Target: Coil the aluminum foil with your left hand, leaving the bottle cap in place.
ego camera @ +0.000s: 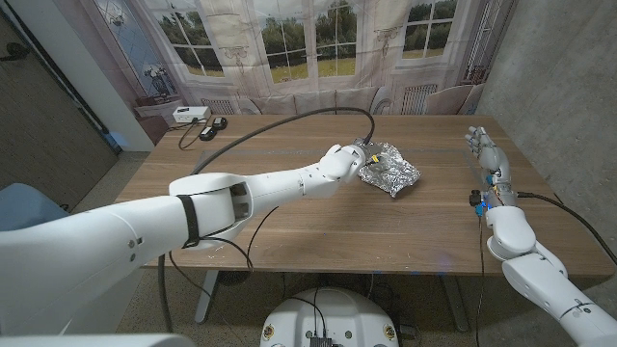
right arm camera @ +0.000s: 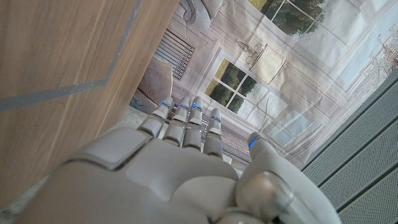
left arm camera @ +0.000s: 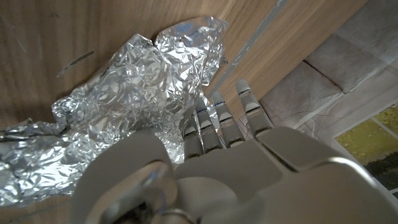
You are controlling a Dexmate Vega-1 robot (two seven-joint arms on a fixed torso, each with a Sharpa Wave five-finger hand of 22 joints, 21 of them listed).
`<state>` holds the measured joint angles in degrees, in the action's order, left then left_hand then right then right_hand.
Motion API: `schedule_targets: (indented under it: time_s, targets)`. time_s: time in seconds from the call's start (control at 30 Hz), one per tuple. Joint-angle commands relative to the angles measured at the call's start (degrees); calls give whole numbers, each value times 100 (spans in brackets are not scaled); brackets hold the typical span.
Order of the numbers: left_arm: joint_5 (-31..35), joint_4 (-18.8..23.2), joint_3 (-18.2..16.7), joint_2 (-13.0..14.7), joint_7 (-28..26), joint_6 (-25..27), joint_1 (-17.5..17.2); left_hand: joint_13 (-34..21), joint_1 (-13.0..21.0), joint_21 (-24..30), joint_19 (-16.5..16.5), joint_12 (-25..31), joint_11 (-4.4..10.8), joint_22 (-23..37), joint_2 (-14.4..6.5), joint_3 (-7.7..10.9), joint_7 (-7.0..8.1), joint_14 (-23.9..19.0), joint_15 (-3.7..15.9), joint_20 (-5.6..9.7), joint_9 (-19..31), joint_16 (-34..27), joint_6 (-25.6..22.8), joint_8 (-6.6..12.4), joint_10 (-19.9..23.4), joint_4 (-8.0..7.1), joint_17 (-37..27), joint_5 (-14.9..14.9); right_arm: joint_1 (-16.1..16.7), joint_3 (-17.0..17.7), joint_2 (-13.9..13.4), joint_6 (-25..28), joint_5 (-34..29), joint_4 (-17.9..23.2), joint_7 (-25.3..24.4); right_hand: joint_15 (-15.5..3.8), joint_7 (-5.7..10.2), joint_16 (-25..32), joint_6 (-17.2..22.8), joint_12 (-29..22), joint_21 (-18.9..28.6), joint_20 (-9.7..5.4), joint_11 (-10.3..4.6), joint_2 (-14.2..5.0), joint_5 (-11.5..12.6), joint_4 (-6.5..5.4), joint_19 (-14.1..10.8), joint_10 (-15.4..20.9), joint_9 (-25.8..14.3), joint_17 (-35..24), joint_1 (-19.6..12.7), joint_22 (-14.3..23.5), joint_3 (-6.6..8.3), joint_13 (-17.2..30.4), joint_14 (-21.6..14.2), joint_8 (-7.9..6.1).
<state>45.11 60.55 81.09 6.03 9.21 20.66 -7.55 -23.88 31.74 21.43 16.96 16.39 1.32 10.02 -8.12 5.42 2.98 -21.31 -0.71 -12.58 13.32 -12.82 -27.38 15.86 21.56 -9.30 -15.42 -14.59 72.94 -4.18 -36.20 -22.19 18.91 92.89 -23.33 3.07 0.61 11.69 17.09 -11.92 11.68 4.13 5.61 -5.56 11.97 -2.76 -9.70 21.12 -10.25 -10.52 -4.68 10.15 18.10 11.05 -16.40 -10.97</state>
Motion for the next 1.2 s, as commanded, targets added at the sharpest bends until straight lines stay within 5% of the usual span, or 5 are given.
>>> schedule_targets:
  time_s: [0.03,0.23,0.6,0.8,1.2]
  targets:
    - [-165,615,-738,339,-1282,59,-559,-133,-848,-128,69,102,-2,43,390,-397,19,-36,-13,6,130,-45,-181,122,39,-46,-58,300,-60,-32,2,-12,74,-97,85,9,0,46,66,-7,16,-8,1,-20,-6,-33,-63,61,-32,-19,2,10,24,20,-70,-16]
    - [-317,707,-931,376,-1465,-16,-654,-199,-1295,-179,165,192,-31,50,540,-615,-35,-82,-34,11,187,-67,-276,184,153,-46,-83,395,-59,-26,0,-64,97,-129,102,19,-1,42,63,-6,15,-5,-5,-17,-9,-35,-65,69,-32,-19,0,10,25,20,-74,-14]
    - [-452,833,-1137,402,-1587,-50,-689,-261,-1082,-283,155,180,-39,50,327,-405,-22,-1,-111,11,237,-26,-171,192,37,207,-70,256,-92,-21,-15,-155,134,-208,159,2,3,35,55,-1,13,-4,-1,-3,-15,-41,-68,74,-32,-20,6,10,21,20,-81,-9]
    - [-713,928,-1390,401,-1761,-124,-768,-293,-1107,-322,243,122,-79,59,514,-467,-3,103,-170,14,243,16,164,65,-128,299,-43,339,-106,-13,-19,-276,199,-235,259,4,-1,27,57,1,13,0,13,3,-17,-43,-71,78,-32,-21,6,10,20,20,-71,-10]
    - [-1535,1277,-2012,514,-1909,-344,-1021,-109,-1167,-664,151,-314,-228,43,526,-426,326,830,-451,8,-34,206,1307,-511,-845,463,218,389,-181,-10,-7,-480,417,-326,531,7,-7,-12,60,26,11,21,-8,47,-22,-31,-78,37,-31,-19,0,9,9,20,-2,-10]
